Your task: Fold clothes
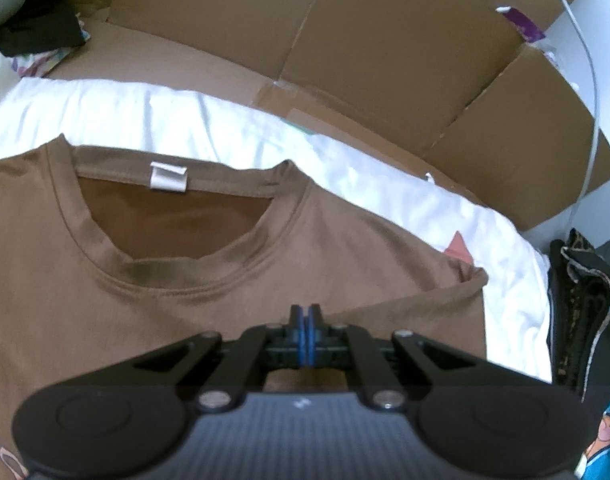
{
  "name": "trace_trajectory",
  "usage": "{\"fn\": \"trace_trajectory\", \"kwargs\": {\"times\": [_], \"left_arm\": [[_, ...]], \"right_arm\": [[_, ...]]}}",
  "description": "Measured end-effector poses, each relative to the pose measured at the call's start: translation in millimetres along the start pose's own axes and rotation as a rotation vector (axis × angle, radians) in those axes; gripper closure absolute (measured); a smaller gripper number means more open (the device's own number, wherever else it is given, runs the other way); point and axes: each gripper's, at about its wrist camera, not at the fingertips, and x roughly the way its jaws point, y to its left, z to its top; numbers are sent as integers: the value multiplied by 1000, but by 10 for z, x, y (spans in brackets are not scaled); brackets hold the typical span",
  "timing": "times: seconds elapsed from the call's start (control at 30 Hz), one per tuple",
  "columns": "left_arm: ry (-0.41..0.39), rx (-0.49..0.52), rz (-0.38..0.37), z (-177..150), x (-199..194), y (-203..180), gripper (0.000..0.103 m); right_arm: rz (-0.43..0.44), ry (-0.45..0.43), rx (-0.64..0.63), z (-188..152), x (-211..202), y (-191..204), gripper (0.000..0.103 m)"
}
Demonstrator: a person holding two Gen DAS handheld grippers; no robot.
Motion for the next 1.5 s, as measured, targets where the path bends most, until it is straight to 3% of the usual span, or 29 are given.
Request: {"fn": "trace_trajectory", "kwargs": {"times": [0.2, 0.37, 0.43, 0.7, 0.9, 1.2, 1.3, 1.33, 1.37, 1.5], "left_arm": [[17, -5, 49, -1, 32, 37, 101], [17, -4, 30, -40, -158, 43, 86], [29, 2, 4, -121, -237, 24, 84], [178, -109, -103, -518, -368, -67, 84], [238, -112, -131, -723, -390, -278, 84], [294, -81, -82, -997, -314, -540, 78], [301, -103, -76, -1040, -253, -545, 79], [302, -109, -83, -1054, -242, -545, 82], [302, -115, -91, -1067, -235, -547, 96], [287, -129, -92, -1070, -301, -560, 97]], "right_arm": [[-47, 46, -51, -71, 147, 65, 63], [-44, 32, -41, -86, 29, 68, 63], [-43, 26, -33, -101, -10, 48, 63], [-47, 14, -20, -167, -155, 16, 63], [-42, 22, -28, -228, -273, 42, 63], [-28, 15, -26, -333, -487, -14, 63], [-24, 11, -21, -365, -548, -41, 63], [-23, 9, -19, -375, -568, -50, 63], [-22, 7, -18, -382, -587, -59, 63], [-20, -3, -11, -389, -641, -86, 63]]}}
